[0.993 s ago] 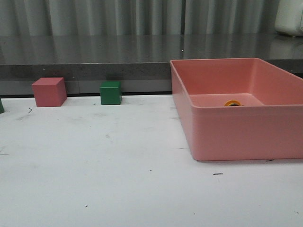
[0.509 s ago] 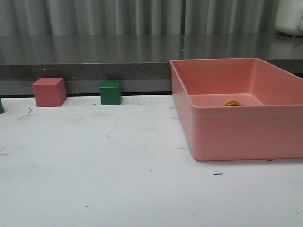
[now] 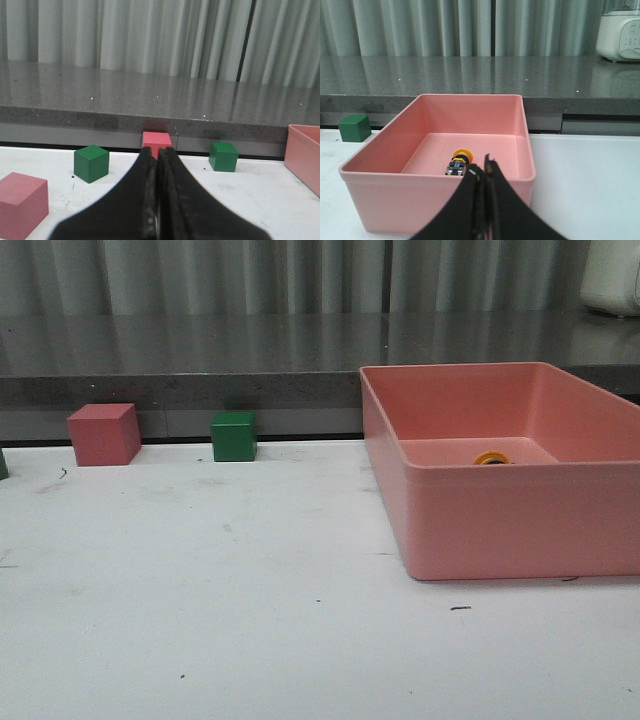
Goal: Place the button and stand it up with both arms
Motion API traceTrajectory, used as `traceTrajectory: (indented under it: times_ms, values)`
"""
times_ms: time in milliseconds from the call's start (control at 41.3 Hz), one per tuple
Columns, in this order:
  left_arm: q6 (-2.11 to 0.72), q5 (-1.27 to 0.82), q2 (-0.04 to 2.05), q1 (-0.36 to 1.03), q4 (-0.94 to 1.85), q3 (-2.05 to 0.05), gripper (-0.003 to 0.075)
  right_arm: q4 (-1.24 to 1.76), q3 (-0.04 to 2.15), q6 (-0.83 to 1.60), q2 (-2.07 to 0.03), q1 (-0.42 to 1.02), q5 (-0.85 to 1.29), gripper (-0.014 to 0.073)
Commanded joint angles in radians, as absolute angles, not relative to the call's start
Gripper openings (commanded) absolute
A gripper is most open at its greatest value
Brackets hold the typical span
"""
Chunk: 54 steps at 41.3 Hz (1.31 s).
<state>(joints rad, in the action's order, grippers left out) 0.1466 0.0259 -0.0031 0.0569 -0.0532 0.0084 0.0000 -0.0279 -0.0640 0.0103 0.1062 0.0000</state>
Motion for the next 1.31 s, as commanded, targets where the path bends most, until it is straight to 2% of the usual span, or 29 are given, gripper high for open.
traceTrajectory:
  times_ms: [0, 266, 581, 872, 1283]
  values:
    - [0.146, 0.096, -0.025, 0.058, -0.043, -0.039, -0.0020, 0.000, 0.013, -0.053, 0.028, 0.100, -0.073, -0.0067]
    - [0.146, -0.157, 0.037, 0.058, -0.043, -0.345, -0.0020, -0.034, 0.276, -0.053, -0.003, 0.100, 0.160, -0.0067]
    - [0.146, -0.461, 0.293, 0.058, -0.043, -0.726, -0.0020, -0.046, 0.602, -0.053, -0.243, 0.100, 0.410, -0.0067]
    - [0.146, -0.493, 0.456, 0.058, -0.043, -0.760, -0.0020, -0.046, 0.628, -0.053, -0.408, 0.100, 0.473, -0.0067]
    - [0.146, -0.497, 0.518, 0.058, -0.038, -0.760, -0.0020, -0.046, 0.627, -0.053, -0.441, 0.100, 0.471, -0.0067]
